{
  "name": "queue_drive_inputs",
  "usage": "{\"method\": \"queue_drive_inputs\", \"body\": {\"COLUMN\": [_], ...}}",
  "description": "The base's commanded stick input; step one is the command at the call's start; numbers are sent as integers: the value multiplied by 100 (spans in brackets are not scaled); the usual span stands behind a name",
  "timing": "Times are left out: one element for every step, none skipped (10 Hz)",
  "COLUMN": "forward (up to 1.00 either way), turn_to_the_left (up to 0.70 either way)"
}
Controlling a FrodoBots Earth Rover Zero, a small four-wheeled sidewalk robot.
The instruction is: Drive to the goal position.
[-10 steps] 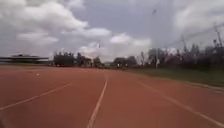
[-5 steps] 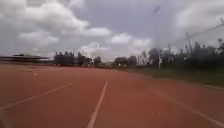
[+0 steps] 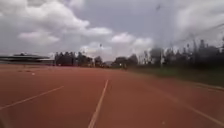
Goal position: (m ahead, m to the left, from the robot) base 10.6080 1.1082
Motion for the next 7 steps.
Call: {"method": "queue_drive_inputs", "body": {"forward": [70, 70, 70, 70, 70, 70, 70], "turn_to_the_left": [0, 0, 0, 0, 0, 0, 0]}}
